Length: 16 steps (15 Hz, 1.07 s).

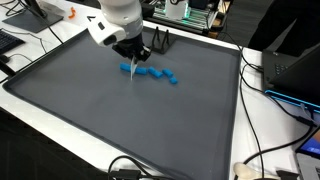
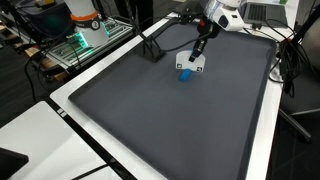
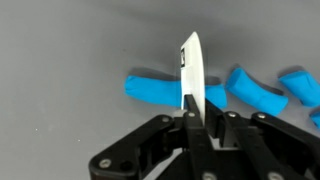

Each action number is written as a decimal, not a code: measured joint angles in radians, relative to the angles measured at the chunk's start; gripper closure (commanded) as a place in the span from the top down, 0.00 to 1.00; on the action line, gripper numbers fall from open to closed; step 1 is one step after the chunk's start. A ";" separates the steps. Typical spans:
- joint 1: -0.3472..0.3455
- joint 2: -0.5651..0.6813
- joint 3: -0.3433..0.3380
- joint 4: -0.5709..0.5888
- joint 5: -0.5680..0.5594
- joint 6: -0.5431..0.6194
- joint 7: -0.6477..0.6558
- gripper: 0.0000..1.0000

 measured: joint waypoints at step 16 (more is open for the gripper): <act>0.000 0.012 0.002 -0.003 0.003 -0.006 -0.002 0.02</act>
